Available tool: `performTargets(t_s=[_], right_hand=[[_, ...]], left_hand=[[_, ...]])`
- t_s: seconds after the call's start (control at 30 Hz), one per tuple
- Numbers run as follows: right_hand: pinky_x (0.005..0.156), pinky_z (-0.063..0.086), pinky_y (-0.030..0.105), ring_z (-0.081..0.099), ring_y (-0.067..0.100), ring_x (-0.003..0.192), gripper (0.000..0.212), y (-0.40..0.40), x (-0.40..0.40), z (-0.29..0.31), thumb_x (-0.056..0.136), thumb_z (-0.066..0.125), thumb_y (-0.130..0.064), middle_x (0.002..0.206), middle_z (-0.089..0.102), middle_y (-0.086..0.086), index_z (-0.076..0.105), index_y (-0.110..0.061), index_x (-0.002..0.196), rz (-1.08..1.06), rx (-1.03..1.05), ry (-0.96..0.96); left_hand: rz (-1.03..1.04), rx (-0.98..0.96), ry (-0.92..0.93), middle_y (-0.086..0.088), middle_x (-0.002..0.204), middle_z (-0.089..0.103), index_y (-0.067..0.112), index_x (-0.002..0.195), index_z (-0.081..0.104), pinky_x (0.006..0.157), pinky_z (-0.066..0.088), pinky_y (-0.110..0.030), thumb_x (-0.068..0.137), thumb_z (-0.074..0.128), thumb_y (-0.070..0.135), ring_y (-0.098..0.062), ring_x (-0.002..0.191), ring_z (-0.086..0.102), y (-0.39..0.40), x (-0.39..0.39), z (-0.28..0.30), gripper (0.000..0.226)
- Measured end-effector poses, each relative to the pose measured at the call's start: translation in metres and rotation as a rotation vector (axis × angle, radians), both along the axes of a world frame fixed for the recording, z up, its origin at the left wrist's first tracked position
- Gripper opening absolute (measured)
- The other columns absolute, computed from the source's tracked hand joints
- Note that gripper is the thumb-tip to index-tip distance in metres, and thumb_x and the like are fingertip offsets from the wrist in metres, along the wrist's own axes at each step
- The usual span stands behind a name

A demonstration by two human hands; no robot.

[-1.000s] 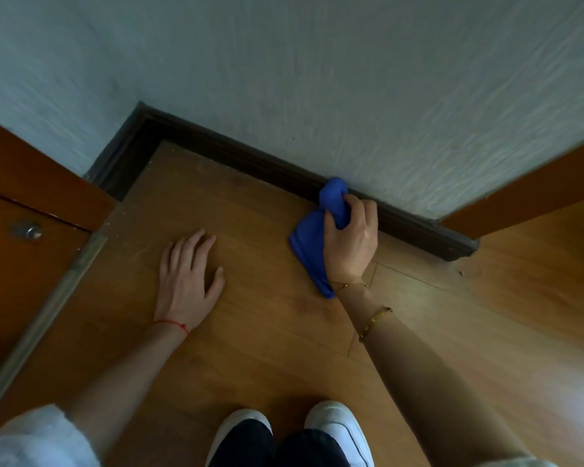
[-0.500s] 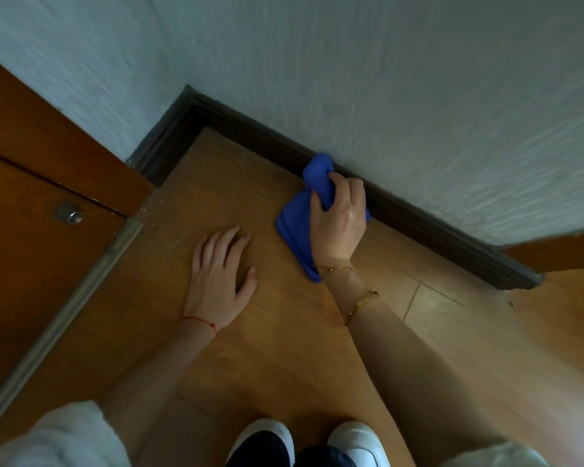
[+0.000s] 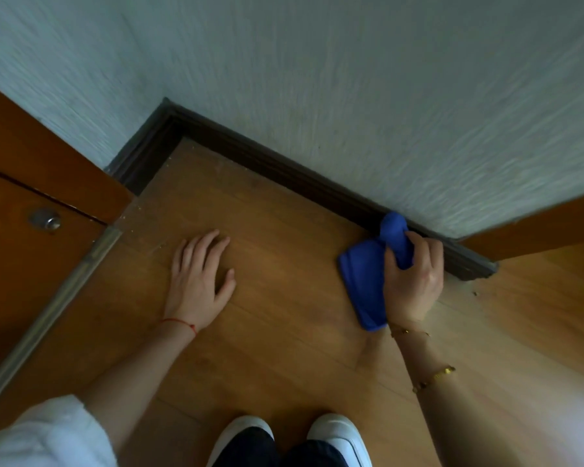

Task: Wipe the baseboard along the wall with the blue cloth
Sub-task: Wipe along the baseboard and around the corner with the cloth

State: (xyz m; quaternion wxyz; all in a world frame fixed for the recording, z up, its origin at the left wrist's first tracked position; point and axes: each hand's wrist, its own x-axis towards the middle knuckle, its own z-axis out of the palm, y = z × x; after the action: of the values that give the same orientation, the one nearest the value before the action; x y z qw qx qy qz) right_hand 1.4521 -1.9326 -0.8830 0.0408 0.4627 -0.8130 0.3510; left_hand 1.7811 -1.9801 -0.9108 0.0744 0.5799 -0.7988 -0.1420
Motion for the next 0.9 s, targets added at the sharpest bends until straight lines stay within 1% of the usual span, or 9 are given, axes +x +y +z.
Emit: performTargets(t_s=[0.17,0.27,0.37,0.47,0.6,0.7,0.8,0.9], right_hand=[[0.078,0.052,0.043,0.059,0.032,0.096,0.034,0.031,-0.025,0.005,0.082,0.071,-0.009,0.107,0.059,0.014,0.064,-0.004,0.115,-0.119,0.013,-0.036],[0.080,0.051,0.040,0.058,0.030,0.098,0.035,0.020,-0.015,0.007,0.081,0.071,-0.007,0.106,0.059,0.014,0.064,-0.003,0.115,-0.044,0.019,-0.025],[0.078,0.051,0.037,0.059,0.028,0.096,0.036,0.001,-0.001,0.008,0.080,0.073,-0.007,0.104,0.060,0.014,0.064,-0.003,0.114,0.046,0.043,-0.002],[0.077,0.051,0.036,0.059,0.027,0.095,0.034,0.003,-0.004,0.007,0.081,0.073,-0.007,0.104,0.060,0.014,0.065,-0.003,0.114,0.042,0.041,0.009],[0.078,0.051,0.040,0.058,0.030,0.097,0.033,0.037,-0.036,0.005,0.080,0.070,-0.007,0.106,0.060,0.013,0.064,-0.005,0.112,-0.103,0.001,-0.024],[0.077,0.049,0.045,0.057,0.034,0.095,0.033,0.064,-0.061,0.010,0.080,0.068,-0.008,0.106,0.057,0.015,0.063,-0.006,0.113,-0.224,0.017,-0.052],[0.076,0.045,0.039,0.056,0.033,0.095,0.033,0.075,-0.068,0.016,0.082,0.067,-0.009,0.107,0.056,0.014,0.062,-0.006,0.114,-0.250,0.025,-0.074],[0.077,0.043,0.033,0.056,0.030,0.095,0.031,0.074,-0.061,0.019,0.082,0.069,-0.007,0.106,0.056,0.013,0.062,-0.005,0.113,-0.199,0.005,-0.112]], left_hand=[[0.006,0.017,-0.032,-0.009,0.155,0.037,0.015,0.146,0.044,0.120,0.022,-0.056,0.096,0.036,0.045,-0.030,0.143,0.032,0.001,-0.001,0.002,0.059],[0.003,0.014,-0.046,-0.010,0.154,0.038,0.014,0.146,0.045,0.120,0.023,-0.056,0.096,0.035,0.045,-0.030,0.142,0.034,0.002,-0.002,0.003,0.059],[0.010,0.014,-0.056,-0.010,0.154,0.040,0.014,0.145,0.045,0.119,0.025,-0.056,0.096,0.034,0.045,-0.031,0.141,0.036,0.002,-0.004,0.004,0.060],[0.004,0.016,-0.046,-0.011,0.153,0.040,0.014,0.145,0.045,0.119,0.025,-0.056,0.096,0.034,0.045,-0.031,0.141,0.036,0.004,-0.006,0.006,0.060],[-0.036,0.014,-0.017,-0.010,0.153,0.041,0.014,0.145,0.046,0.119,0.026,-0.056,0.096,0.036,0.044,-0.030,0.140,0.037,0.010,-0.014,0.006,0.058],[-0.066,0.021,0.009,-0.010,0.152,0.041,0.013,0.145,0.046,0.118,0.027,-0.056,0.097,0.036,0.043,-0.030,0.140,0.037,0.014,-0.023,0.007,0.058],[-0.116,0.027,0.042,-0.010,0.150,0.043,0.014,0.144,0.046,0.117,0.030,-0.056,0.096,0.039,0.042,-0.030,0.139,0.038,0.017,-0.034,0.009,0.057],[-0.142,0.042,0.083,-0.008,0.147,0.047,0.014,0.143,0.048,0.114,0.034,-0.053,0.096,0.040,0.042,-0.027,0.138,0.041,0.018,-0.046,0.016,0.055]])
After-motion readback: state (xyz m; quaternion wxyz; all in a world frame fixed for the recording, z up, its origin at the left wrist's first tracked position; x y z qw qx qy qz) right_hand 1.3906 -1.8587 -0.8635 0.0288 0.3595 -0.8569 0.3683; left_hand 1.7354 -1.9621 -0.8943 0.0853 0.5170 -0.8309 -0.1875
